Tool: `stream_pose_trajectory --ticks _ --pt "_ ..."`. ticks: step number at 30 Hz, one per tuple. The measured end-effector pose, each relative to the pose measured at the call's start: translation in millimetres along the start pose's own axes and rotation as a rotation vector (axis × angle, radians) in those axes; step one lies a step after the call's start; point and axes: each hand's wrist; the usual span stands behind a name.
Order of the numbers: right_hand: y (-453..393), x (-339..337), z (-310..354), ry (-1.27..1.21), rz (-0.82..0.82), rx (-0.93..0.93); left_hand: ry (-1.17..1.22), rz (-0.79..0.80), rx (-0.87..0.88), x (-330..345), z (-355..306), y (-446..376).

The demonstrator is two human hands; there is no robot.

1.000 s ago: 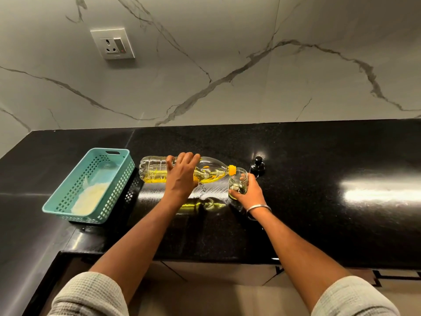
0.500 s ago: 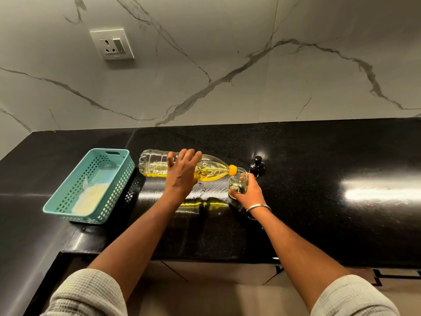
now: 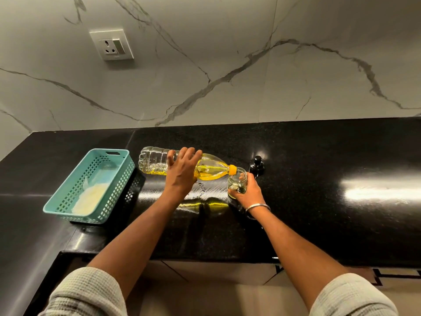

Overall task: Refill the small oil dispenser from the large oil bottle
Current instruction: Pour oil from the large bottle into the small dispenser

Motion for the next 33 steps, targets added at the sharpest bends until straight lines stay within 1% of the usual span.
stream_pose_trajectory --ticks 5,33 --pt "-0.8 0.5 -1.3 0.000 0.005 0.001 -0.007 0.008 0.002 -2.3 -0.6 -0.5" --pt "-2.8 2.3 -4.7 -0.018 0.000 0.001 -0.043 -0.055 0.038 -5.9 -3.0 -5.9"
Point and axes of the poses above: each hand's wrist, its own y-axis away from the middle knuckle, its own x-axis out of the palm, z = x × y, and after that the axes turned 2 degrees about y, right-handed
